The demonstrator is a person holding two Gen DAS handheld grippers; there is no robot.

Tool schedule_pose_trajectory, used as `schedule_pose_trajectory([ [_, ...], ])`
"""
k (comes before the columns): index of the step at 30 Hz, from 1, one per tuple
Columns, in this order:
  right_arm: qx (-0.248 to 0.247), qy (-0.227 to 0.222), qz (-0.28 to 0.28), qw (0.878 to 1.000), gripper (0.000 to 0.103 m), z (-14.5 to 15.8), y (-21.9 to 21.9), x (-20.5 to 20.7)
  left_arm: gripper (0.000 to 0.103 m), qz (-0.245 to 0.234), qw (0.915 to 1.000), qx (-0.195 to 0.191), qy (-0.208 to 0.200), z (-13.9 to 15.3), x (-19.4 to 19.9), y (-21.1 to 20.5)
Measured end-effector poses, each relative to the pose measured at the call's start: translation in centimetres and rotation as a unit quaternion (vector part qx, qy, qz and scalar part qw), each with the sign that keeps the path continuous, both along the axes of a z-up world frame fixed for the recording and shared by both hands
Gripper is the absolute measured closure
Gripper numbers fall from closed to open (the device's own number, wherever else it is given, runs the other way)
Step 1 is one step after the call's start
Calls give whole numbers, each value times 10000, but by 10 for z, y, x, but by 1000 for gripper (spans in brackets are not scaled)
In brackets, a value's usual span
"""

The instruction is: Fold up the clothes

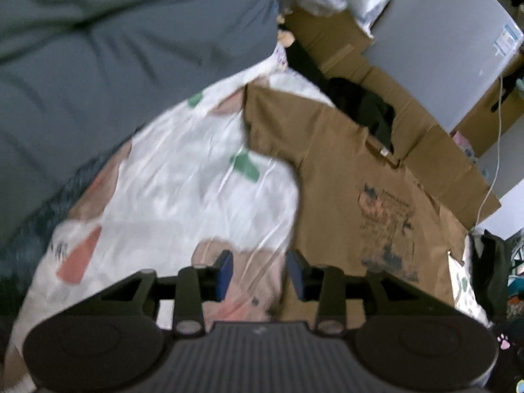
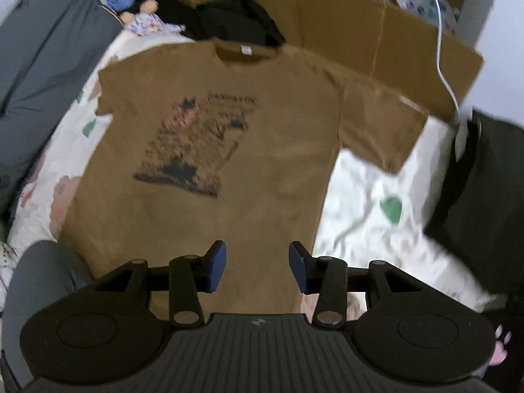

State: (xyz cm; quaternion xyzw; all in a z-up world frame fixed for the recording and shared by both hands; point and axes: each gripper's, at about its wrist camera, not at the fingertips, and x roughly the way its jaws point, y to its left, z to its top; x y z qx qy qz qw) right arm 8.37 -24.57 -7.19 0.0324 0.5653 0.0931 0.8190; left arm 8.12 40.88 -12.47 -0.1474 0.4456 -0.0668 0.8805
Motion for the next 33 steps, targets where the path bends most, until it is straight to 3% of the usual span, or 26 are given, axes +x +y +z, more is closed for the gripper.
schedule_pose_trajectory([
  [3, -53, -46, 168, 9998, 49, 17, 4, 16, 51, 62, 9998, -127, -172, 17, 11, -4],
  [9, -272, -134, 570, 9979, 34, 37, 7, 39, 47, 15, 9997, 148, -207, 33, 42, -17],
  [13, -408, -151, 619, 9971, 32, 36, 1, 56, 46, 64, 9997, 166, -191, 33, 62, -19],
  [22, -391, -325, 651, 9966, 30, 17, -11, 107, 45, -8, 9995, 303, 85, 8, 111, -30],
  [33, -55, -704, 207, 9973, 29, -41, -25, 160, 44, 196, 9992, 330, 134, -28, 170, -27],
])
